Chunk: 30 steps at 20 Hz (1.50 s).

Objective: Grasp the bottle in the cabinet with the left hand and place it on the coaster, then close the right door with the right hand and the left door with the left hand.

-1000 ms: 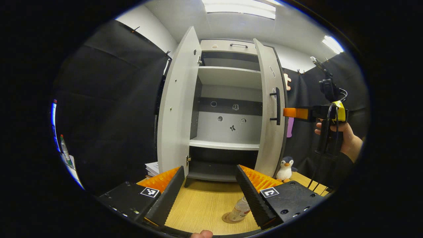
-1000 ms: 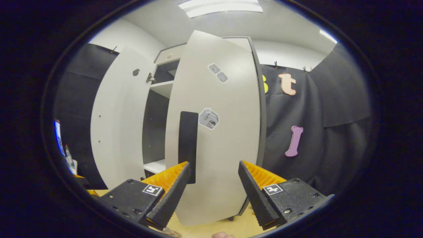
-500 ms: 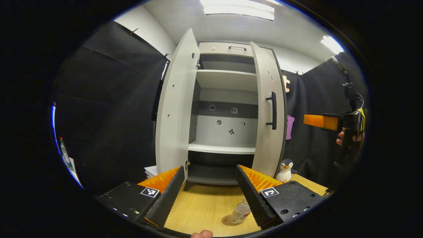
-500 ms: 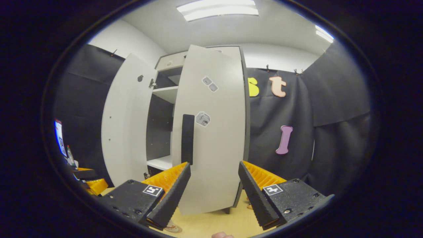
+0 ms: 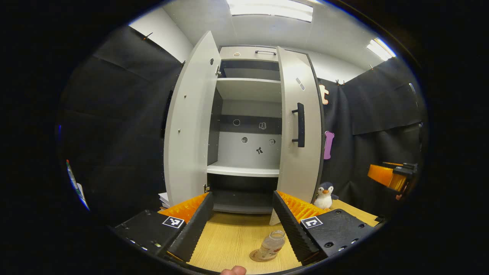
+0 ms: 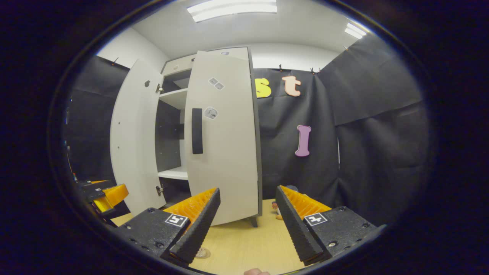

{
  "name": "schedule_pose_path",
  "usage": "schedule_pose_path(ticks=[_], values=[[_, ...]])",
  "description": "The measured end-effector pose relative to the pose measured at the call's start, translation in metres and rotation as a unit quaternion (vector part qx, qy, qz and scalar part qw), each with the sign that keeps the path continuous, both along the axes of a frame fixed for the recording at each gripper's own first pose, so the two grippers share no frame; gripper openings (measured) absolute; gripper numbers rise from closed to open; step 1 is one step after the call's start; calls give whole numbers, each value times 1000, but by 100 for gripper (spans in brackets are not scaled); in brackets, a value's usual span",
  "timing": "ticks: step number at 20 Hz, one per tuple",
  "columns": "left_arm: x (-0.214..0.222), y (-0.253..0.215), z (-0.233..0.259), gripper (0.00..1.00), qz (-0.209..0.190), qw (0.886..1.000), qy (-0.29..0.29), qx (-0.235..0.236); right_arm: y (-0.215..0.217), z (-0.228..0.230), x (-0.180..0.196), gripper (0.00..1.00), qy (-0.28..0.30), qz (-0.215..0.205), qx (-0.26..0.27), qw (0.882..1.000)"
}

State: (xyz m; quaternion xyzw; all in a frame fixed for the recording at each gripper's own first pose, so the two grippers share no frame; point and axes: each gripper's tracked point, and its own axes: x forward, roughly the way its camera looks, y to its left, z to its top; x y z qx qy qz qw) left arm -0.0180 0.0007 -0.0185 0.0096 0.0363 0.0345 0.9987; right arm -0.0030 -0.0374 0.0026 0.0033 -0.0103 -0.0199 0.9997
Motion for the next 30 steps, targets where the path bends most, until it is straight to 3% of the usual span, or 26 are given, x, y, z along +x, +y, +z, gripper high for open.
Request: schedule_pose_path(ticks=[4,5,6,7,9,10,13,14,15,16,17,20,21,22,24,25,30], values=[[0,-6,-6,95,-7,1000,12,-11,-13,-15,-6,94,16,-10,3,1000],[0,-5,-5,90,-6,1000,13,-13,-15,-17,-6,96,17,-13,7,1000],[-1,-3,1,99,-5,1000,6,-14,-17,-18,-6,96,18,-15,11,1000],[0,2,13,95,-5,1000,-11,-17,-17,-19,-6,94,19,-15,15,1000],[0,23,45,99,5,998,-48,-33,-11,-15,-6,96,15,-3,25,1000],[0,41,60,95,18,997,-61,-43,-8,-15,-5,96,14,3,30,999],[-3,111,104,99,78,991,-99,-46,-1,-13,-2,96,13,14,35,999],[-1,138,115,95,102,988,-107,-36,1,-13,-1,96,13,15,34,999],[4,164,125,99,122,986,-109,-24,3,-13,1,96,14,19,33,999],[8,187,132,94,138,984,-108,-16,6,-12,1,94,15,23,33,999],[17,206,136,99,149,983,-105,-14,9,-10,2,96,15,28,33,999],[52,252,143,95,174,979,-92,-45,16,-4,4,96,14,34,30,999],[62,267,132,99,180,978,-84,-58,17,-2,4,96,12,34,29,999],[73,274,130,95,180,978,-83,-62,17,2,3,96,9,33,27,999],[91,283,121,99,180,979,-67,-59,17,8,3,96,5,31,22,999],[99,282,117,95,184,980,-52,-55,16,11,4,96,3,30,21,999],[89,276,124,94,199,977,-70,-42,17,14,4,96,1,24,21,999]])
